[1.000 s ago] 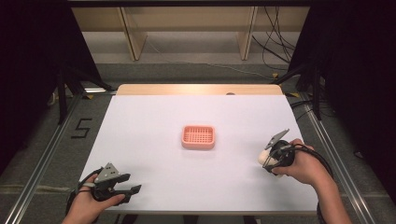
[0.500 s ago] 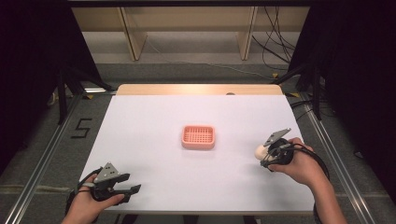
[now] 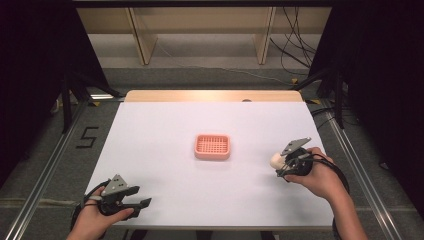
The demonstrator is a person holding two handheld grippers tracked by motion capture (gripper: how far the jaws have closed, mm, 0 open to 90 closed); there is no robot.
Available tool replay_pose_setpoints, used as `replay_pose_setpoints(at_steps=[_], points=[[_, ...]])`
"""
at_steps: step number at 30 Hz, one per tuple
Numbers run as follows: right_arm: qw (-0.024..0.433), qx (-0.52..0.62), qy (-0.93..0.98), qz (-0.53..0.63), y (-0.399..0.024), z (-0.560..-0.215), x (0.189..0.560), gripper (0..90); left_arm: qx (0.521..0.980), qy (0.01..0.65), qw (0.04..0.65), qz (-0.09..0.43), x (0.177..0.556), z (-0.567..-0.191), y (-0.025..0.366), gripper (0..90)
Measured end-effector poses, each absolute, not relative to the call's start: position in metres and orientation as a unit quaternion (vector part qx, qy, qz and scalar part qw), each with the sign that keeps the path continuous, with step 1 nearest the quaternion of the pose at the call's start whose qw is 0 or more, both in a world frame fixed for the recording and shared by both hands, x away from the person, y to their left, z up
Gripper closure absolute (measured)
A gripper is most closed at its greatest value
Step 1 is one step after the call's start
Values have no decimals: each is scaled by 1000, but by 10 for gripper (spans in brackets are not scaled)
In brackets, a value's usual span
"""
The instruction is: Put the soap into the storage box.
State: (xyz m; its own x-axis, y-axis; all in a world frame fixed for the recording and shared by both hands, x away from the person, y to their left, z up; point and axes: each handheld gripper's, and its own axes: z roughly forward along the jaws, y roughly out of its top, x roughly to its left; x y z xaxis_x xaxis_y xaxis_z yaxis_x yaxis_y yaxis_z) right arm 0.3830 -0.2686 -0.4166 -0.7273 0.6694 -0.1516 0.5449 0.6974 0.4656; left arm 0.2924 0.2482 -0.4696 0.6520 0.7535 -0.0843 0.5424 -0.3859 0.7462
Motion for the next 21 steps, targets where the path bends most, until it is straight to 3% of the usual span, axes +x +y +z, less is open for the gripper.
replay_pose_setpoints(at_steps=[21], points=[[198,316,886,275,-253,-417,385,507,826,387,384,143,293,-469,250,371]])
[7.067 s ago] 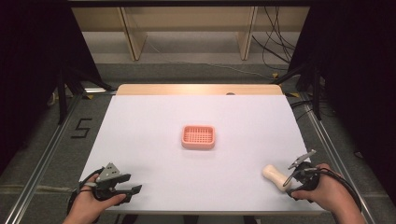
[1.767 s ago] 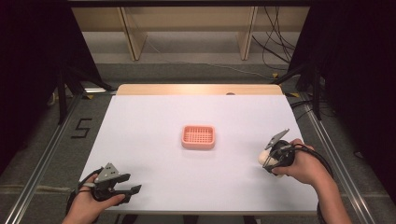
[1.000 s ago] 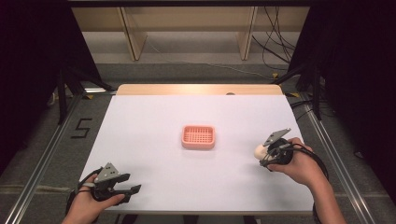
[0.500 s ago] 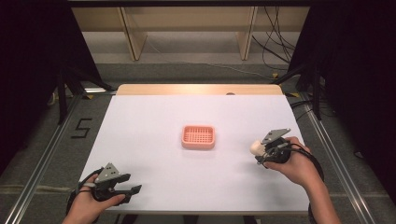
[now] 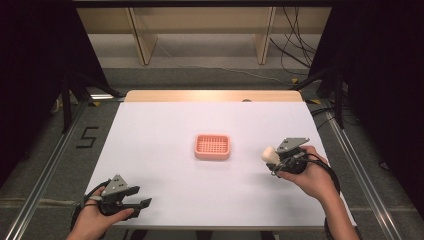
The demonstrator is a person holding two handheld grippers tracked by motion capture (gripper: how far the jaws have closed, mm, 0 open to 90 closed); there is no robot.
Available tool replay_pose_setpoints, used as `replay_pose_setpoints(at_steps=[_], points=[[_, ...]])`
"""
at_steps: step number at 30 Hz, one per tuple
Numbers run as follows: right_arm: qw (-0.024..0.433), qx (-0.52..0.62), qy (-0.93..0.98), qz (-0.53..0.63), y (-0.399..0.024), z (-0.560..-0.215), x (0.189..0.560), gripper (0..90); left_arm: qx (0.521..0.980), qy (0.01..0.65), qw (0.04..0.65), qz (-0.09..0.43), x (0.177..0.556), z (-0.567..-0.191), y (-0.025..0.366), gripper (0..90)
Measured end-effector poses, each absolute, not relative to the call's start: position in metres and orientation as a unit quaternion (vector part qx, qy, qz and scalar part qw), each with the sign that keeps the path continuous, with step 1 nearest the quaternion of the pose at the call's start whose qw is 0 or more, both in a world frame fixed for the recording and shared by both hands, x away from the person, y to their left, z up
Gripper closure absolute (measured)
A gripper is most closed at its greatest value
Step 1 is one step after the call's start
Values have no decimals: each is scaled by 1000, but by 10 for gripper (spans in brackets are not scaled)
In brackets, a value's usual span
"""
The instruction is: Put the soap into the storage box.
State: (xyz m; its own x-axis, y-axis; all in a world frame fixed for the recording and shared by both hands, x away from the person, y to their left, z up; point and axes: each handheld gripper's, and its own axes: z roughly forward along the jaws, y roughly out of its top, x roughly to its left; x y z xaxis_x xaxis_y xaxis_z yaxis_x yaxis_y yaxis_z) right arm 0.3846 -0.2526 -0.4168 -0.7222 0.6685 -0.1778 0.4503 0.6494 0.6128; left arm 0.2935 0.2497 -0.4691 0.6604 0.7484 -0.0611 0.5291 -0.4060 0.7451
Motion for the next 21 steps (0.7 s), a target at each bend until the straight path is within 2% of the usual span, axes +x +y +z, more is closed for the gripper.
replay_pose_setpoints(at_steps=[21], points=[[201,309,884,289,-243,-410,389,507,820,396,391,132,292,-469,248,371]])
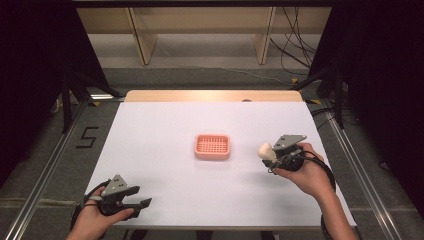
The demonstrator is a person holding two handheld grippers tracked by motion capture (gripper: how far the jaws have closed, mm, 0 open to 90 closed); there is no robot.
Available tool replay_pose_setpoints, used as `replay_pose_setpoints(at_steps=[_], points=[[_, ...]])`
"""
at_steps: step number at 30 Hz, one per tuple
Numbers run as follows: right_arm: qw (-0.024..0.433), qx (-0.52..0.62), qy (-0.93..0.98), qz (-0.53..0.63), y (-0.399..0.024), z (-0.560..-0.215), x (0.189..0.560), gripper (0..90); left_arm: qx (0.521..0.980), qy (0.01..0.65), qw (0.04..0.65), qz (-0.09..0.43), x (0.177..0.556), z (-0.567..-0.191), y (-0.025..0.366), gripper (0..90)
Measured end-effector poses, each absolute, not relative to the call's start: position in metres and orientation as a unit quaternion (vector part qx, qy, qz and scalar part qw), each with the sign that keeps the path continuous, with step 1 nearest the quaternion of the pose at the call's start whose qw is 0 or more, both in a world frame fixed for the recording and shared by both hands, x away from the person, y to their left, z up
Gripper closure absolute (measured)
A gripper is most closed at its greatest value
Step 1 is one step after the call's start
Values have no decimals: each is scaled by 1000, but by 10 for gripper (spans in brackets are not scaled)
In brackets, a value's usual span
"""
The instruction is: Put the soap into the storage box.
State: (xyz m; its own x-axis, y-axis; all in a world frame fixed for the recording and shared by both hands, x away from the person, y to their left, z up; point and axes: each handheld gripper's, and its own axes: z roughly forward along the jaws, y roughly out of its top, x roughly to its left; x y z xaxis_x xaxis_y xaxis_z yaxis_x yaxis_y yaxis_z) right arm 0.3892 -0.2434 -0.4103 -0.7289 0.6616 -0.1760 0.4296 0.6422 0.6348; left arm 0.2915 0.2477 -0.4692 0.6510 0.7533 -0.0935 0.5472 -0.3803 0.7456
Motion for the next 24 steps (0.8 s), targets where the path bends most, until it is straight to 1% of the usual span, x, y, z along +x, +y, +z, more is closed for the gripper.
replay_pose_setpoints(at_steps=[1,2,3,4,9,13,14,17,20,21,24], points=[[199,307,885,288,-243,-410,390,507,821,395,390,132,292,-469,248,372],[209,300,883,295,-241,-412,392,507,825,386,389,137,292,-469,249,371],[209,300,883,295,-241,-412,392,507,824,388,390,136,292,-469,248,371],[196,305,888,284,-241,-410,391,507,824,387,389,136,292,-469,249,371],[208,291,887,292,-236,-413,393,507,824,387,390,137,292,-468,249,371],[200,300,888,286,-234,-410,393,507,826,385,388,137,292,-468,249,371],[212,293,885,294,-233,-411,395,507,827,385,387,138,292,-468,249,371],[202,295,889,286,-232,-409,394,507,826,385,387,137,292,-468,249,371],[209,295,886,290,-230,-410,395,507,829,378,386,143,293,-468,250,371],[205,296,888,285,-230,-409,395,507,831,373,383,154,295,-468,250,371],[201,293,890,285,-228,-409,395,507,831,374,384,152,294,-468,250,371]])
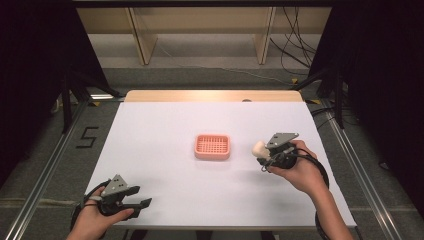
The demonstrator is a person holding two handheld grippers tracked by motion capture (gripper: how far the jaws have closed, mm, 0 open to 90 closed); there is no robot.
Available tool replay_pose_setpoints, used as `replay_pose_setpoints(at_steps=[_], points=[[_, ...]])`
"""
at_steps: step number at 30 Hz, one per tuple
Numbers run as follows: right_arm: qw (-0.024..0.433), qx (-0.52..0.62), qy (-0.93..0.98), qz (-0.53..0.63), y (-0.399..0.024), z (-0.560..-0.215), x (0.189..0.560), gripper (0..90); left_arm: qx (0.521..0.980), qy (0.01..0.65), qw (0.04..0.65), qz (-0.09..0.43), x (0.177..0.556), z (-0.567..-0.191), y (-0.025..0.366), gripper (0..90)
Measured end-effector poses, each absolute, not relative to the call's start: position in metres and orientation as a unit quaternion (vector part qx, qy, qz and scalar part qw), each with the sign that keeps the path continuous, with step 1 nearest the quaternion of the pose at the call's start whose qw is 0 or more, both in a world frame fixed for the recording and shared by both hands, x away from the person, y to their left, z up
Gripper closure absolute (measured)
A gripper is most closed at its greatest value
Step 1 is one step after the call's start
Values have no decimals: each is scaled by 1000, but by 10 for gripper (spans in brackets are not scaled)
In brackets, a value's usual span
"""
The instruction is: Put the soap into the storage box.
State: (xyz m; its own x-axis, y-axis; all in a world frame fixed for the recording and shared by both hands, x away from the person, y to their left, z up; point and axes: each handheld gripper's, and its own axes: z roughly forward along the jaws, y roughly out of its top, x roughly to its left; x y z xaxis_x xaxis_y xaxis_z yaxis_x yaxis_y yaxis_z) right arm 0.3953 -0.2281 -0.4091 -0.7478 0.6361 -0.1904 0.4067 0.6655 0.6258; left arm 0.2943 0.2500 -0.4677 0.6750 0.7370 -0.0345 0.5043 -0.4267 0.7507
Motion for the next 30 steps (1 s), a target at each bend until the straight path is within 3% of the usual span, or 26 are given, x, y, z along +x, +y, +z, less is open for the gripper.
replay_pose_setpoints(at_steps=[30], points=[[213,288,887,292,-218,-410,401,507,826,383,391,138,292,-467,249,371]])
